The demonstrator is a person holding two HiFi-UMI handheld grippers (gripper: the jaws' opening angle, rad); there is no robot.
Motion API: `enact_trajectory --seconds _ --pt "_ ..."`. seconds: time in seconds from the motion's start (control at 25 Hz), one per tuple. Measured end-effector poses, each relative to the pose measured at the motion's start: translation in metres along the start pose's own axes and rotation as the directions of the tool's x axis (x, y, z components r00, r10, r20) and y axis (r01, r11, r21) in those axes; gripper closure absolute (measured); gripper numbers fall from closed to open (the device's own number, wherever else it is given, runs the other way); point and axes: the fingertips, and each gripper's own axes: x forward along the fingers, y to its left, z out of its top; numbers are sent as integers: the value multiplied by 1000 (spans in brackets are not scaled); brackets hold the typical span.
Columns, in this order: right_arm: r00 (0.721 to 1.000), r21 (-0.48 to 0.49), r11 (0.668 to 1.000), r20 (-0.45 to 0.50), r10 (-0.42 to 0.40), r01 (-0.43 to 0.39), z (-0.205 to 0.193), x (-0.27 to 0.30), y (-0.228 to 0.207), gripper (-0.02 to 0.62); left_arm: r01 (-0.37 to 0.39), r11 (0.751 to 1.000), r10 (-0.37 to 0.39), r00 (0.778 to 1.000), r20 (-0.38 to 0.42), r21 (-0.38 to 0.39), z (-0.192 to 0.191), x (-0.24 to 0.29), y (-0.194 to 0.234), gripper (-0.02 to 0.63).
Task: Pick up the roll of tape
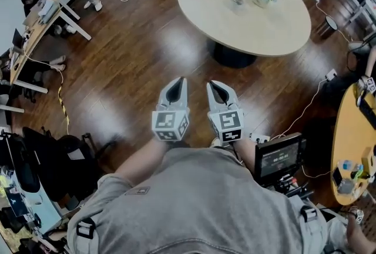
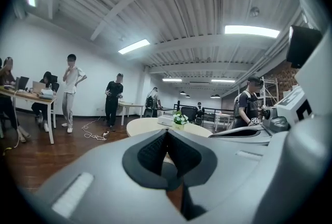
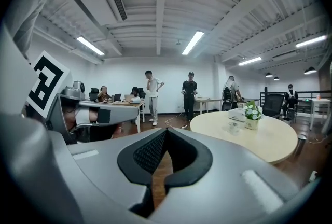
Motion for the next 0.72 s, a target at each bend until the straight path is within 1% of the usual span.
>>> enact_trajectory --seconds 0.12,0.32,0.48,0.6,0.72 --pt "1000 -6 1000 -9 8 -8 8 39 20 581 -10 1000 10 1000 5 -7 10 5 43 606" --pt "999 -23 999 -12 34 -34 29 108 69 581 -39 999 39 999 21 -20 30 9 130 606" --pt "999 -35 998 -7 45 -45 44 160 108 581 -48 998 49 999 20 -28 38 8 194 606" --pt "999 -35 999 -5 36 -36 48 192 131 581 -46 999 47 999 15 -28 39 8 235 606" --pt "1000 -25 999 -7 23 -24 52 215 145 581 -36 999 36 999 10 -35 41 13 262 606"
